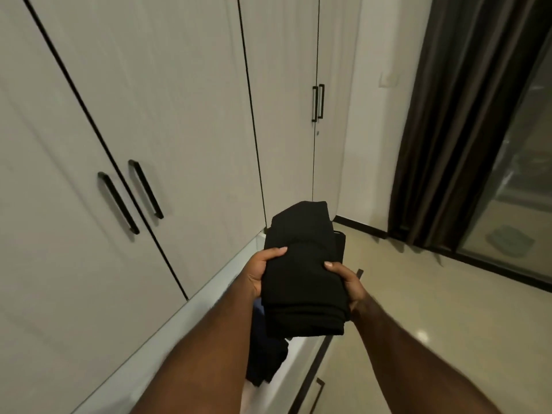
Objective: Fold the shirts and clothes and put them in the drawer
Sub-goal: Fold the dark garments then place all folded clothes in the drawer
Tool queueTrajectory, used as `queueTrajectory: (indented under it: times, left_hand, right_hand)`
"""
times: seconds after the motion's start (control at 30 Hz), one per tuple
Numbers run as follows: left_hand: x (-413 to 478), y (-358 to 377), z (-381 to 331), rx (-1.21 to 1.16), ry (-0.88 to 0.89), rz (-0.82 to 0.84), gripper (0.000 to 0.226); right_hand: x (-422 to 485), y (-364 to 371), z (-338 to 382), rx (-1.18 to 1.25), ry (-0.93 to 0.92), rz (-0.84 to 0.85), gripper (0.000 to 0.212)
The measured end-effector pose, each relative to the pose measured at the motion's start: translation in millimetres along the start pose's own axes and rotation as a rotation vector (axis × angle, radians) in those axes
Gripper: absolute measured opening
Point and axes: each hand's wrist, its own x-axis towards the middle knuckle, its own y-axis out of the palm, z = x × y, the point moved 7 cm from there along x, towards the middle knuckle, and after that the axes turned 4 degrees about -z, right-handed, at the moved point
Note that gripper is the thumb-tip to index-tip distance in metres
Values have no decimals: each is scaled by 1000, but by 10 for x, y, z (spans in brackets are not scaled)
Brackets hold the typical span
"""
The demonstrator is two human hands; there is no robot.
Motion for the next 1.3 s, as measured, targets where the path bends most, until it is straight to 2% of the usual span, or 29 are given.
queueTrajectory:
  times: [0.07,0.27,0.4,0.47,0.53,0.63,0.7,0.93,1.13,1.3]
  left_hand:
    - [9,-181,8,-15,-21,-29,50]
    - [34,-592,117,63,-91,13,57]
    - [114,-861,322,214,-89,70,65]
    - [193,-995,450,266,-73,29,65]
    - [316,-1152,593,299,-56,-24,65]
    - [430,-1335,815,386,-45,-62,75]
    - [478,-1443,917,498,-24,-121,75]
    - [836,-1750,1434,845,-59,-274,70]
    - [1092,-2081,2046,1074,-161,-236,74]
    - [1302,-2189,2363,1077,-205,-162,67]
  right_hand:
    - [64,107,-58,14,6,-38,58]
    - [302,222,-308,55,-33,-159,44]
    - [480,139,-606,91,-46,-264,83]
    - [556,41,-776,74,-18,-335,89]
    - [551,23,-899,32,-16,-394,81]
    - [608,-48,-1057,-48,-20,-430,51]
    - [684,-135,-1201,-72,-5,-442,43]
    - [1060,-553,-1791,-323,92,-600,46]
    - [1376,-733,-2520,-483,203,-687,56]
    - [1508,-901,-2750,-628,225,-753,74]
